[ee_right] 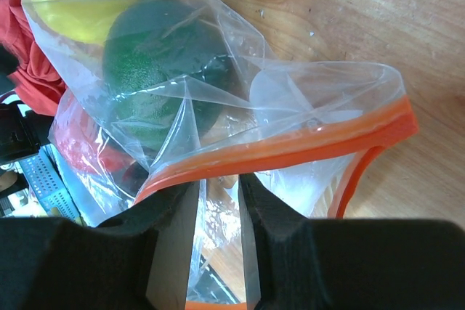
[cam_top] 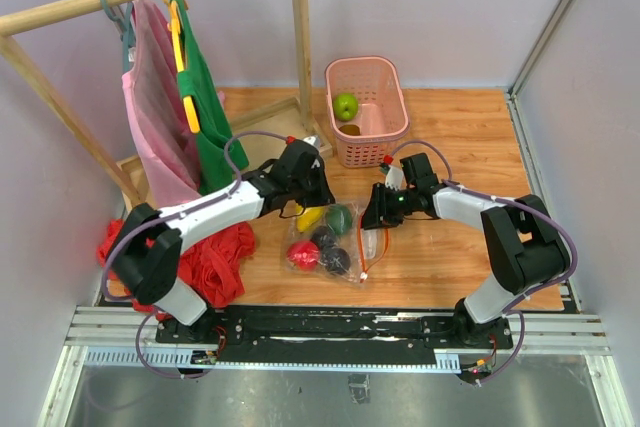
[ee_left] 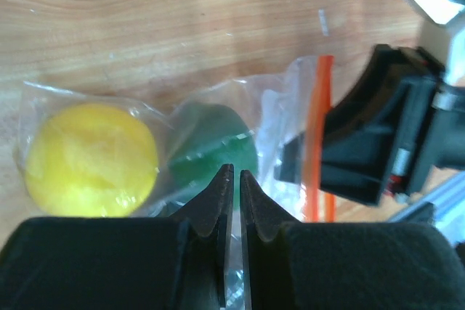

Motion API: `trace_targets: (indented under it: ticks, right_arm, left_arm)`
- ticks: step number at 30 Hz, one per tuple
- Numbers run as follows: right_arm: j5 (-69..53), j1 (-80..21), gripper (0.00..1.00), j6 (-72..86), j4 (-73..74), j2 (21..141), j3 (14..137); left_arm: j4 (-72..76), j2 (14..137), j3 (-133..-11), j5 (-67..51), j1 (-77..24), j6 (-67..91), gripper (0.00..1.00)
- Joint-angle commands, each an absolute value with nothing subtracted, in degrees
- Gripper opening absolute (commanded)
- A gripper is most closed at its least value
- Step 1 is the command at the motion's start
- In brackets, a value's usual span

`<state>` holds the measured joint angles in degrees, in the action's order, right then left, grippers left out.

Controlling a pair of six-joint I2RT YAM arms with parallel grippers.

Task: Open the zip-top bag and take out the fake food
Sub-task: Pick up the fake fruit from the zipper food storage bag.

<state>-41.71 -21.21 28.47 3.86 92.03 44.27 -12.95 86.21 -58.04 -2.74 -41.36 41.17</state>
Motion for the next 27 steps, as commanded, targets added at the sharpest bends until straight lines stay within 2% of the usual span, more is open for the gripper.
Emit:
trace_targets:
  ticks: [1,7,19,27]
  right_arm:
    - [-41.1,-20.8,0.29,27.6,3.0,91.7,43.7]
    - [-40.7,-20.9,0.29,27.2,3.2,92.1,43.8]
    - [-45.0,-21.2,0.3,28.8,0.4,94.1,45.1]
    - [-47.1,-21.6,0.38,30.7,-2.4,93.2,44.3]
  left_arm:
    - [-16.8,92.6,-62.3,2.0,-41.7,35.8,0.12]
    - [-18.7,97.0,-64.4,3.7,-41.7,33.7,0.12]
    - [-18.2,98.3,-61.8,-0.8,-43.1,34.2,0.13]
    - [-17.9,98.8,-62.2,-1.5,-44.5,34.4,0.16]
